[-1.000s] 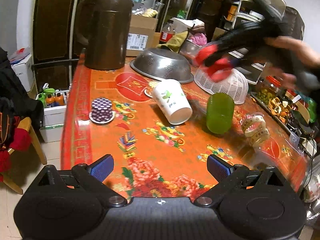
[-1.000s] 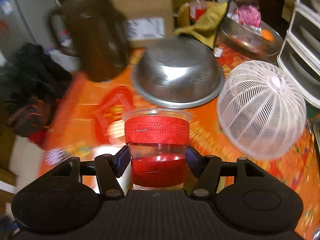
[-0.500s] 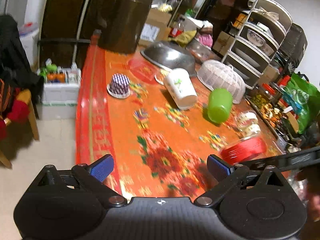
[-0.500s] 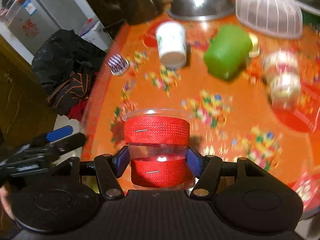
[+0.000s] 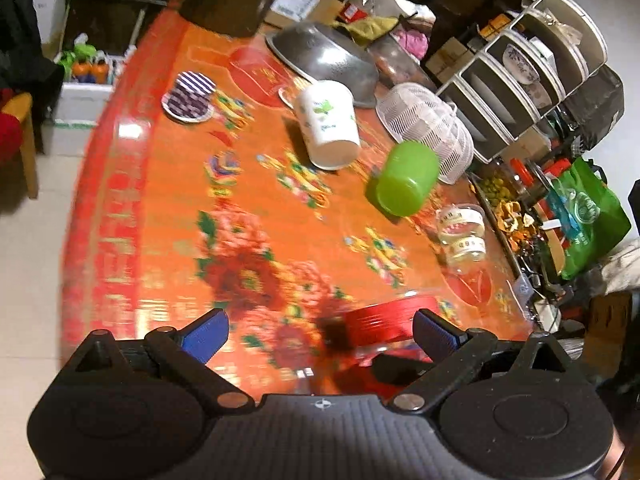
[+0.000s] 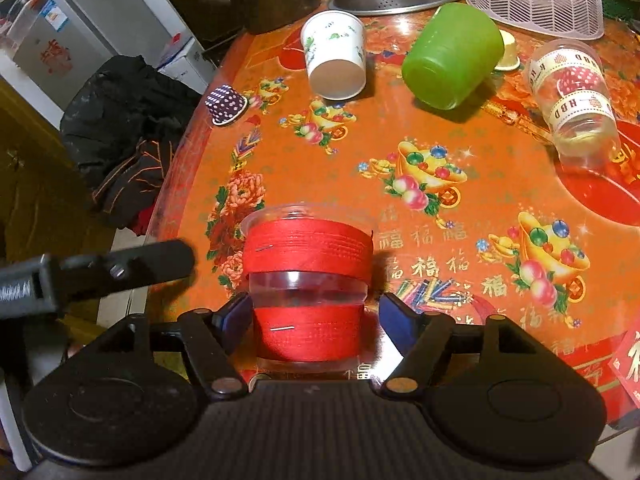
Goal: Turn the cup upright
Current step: 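Lift the red-banded cup with the right tool toward the left tool, then close the left tool on the cup while the right tool holds it, then release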
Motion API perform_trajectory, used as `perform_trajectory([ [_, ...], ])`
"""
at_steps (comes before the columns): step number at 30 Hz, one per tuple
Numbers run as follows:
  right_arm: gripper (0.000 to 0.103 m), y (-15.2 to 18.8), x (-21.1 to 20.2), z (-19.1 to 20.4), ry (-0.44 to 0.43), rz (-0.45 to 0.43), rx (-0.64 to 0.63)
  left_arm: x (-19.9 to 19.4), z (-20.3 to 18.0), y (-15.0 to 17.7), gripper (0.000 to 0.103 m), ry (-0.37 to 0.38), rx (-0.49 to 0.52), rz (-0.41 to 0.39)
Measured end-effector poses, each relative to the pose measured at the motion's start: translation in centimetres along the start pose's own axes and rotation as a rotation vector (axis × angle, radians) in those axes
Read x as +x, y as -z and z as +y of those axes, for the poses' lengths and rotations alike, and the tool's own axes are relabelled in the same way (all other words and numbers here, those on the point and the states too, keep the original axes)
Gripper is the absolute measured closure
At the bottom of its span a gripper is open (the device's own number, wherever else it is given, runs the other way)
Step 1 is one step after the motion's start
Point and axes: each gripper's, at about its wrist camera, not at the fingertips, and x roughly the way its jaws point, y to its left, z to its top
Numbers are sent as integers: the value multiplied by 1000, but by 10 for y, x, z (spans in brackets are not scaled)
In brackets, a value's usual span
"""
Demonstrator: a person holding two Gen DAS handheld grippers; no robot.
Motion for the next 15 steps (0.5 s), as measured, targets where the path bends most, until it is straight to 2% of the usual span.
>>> perform_trajectory([
  [3, 26, 4, -3, 0, -13, -20, -19, 6, -11, -2, 7, 13, -15, 14],
  [9, 25, 9, -6, -2, -41, -38, -32, 20, -32, -1, 8, 22, -16, 42],
  [15, 25, 15, -6, -6, -84, -45, -39, 28, -47, 3, 11, -31, 3, 59],
])
